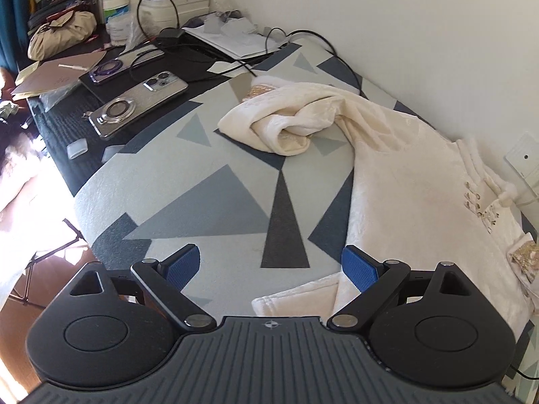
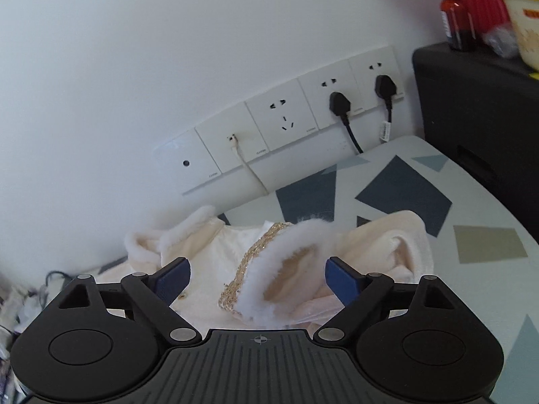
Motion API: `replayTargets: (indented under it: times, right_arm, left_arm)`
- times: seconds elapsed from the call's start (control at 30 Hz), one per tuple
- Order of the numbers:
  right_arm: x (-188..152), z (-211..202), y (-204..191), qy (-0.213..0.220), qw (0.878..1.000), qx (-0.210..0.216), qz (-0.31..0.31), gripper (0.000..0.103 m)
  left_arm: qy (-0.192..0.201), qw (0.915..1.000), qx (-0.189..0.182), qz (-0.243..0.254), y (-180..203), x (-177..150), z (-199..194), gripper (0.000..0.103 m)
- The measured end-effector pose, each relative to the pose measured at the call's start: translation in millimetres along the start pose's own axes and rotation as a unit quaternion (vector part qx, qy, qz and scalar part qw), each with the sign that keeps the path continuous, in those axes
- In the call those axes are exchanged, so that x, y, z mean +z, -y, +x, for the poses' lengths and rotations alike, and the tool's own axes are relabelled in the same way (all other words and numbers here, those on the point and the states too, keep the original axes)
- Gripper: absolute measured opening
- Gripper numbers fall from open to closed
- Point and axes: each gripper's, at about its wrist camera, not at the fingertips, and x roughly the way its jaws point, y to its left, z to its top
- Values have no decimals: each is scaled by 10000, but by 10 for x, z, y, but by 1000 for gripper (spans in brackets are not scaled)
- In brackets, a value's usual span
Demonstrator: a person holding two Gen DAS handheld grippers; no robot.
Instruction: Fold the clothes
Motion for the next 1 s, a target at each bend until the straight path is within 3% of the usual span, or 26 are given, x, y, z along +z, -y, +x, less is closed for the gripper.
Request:
replayTargets:
  times: [0.17, 0.33, 0.43, 0.63, 0.77, 0.87, 1.0]
  right_arm:
    - [-137, -664, 317, 370, 9982, -132, 446, 85]
    - [-452, -1563, 584, 910, 9920, -670, 566, 85]
    - [-767, -2142, 723, 1289, 9790, -1292, 911, 85]
    - [-1376, -2936, 626, 1578, 9581, -2029, 1264, 85]
    - [-1729, -3257, 437, 1590, 9508, -2330, 1281, 85]
    - [-1934, -3469, 321, 1466, 9480, -2566, 1181, 87]
    - [-2227, -3536, 157, 1054, 9485, -2932, 572, 87]
  left_arm:
    - [-77, 9985, -443, 319, 201, -52, 24, 93]
    - [-235, 9929, -766, 878, 262, -44, 56, 93]
    - [-247, 9880, -861, 1262, 217, -28, 31, 93]
    - [-341, 9794, -1059, 1687, -91, -55, 10, 97]
    - [-302, 9745, -1158, 1896, -310, -89, 30, 97]
    - [-8, 9702, -1125, 2144, -517, -98, 30, 97]
    - [231, 9590, -1162, 2573, -735, -216, -5, 97]
